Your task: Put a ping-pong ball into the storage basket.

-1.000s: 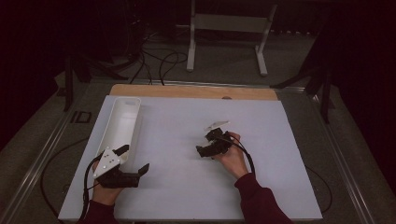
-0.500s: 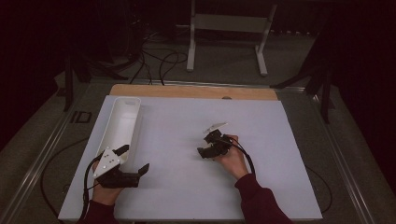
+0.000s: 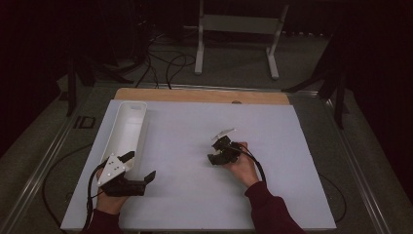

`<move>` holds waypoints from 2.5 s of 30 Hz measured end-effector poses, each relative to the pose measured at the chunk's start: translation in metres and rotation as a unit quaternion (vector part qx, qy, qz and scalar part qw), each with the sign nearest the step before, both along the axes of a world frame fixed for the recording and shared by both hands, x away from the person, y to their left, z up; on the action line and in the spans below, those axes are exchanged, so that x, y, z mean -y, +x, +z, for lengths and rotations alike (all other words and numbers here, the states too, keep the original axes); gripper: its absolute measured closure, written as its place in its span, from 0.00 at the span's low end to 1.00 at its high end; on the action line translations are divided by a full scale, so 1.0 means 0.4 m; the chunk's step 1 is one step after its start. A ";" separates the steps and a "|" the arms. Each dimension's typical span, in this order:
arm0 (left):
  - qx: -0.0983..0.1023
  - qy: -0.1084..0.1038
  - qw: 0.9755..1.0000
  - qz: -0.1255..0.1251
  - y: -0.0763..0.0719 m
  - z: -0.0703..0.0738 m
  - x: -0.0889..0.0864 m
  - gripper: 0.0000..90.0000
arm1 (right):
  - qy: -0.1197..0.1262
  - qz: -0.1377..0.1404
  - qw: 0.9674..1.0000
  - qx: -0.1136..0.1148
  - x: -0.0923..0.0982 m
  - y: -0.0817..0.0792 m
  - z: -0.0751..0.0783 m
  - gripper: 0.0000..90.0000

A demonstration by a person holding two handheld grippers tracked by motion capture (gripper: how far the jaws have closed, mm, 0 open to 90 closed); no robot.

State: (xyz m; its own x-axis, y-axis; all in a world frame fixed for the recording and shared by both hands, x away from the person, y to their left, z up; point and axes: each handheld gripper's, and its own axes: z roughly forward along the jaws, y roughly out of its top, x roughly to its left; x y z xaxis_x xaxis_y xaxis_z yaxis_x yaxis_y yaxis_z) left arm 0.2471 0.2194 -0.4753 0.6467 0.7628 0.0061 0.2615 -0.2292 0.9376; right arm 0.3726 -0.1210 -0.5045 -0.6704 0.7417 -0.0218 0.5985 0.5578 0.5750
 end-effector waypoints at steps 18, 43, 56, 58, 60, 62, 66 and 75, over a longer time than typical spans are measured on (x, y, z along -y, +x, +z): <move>0.000 0.001 1.000 0.000 0.000 0.000 0.001 0.03 | -0.011 0.007 1.000 0.007 -0.012 -0.007 0.008 0.56; 0.000 0.001 1.000 0.000 0.000 0.000 0.002 0.03 | 0.012 0.005 1.000 0.017 -0.008 -0.016 0.048 0.56; 0.000 0.001 1.000 0.000 0.000 0.000 0.002 0.03 | 0.016 -0.003 1.000 0.022 -0.003 -0.015 0.058 0.56; 0.000 0.001 1.000 0.000 0.000 0.000 0.002 0.03 | 0.016 -0.004 1.000 0.023 -0.002 -0.015 0.059 0.56; 0.000 0.001 1.000 0.001 0.000 0.000 0.002 0.03 | 0.018 -0.003 1.000 0.023 -0.002 -0.016 0.061 0.56; 0.000 0.002 1.000 0.000 0.000 0.000 0.003 0.03 | 0.019 -0.002 1.000 0.024 -0.002 -0.018 0.063 0.56; 0.000 0.002 1.000 0.001 0.000 0.000 0.002 0.03 | 0.023 -0.004 0.999 0.030 -0.004 -0.020 0.069 0.56; 0.000 0.002 1.000 0.000 0.000 0.000 0.004 0.03 | 0.033 -0.006 0.999 0.038 -0.004 -0.023 0.090 0.56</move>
State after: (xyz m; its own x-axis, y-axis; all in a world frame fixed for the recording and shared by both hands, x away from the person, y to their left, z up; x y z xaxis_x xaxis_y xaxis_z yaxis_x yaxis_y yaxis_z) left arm 0.2469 0.2179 -0.4755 0.6460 0.7633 0.0087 0.2625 -0.2328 0.9364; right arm 0.3636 -0.1192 -0.4686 -0.6603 0.7506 -0.0227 0.5576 0.5102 0.6548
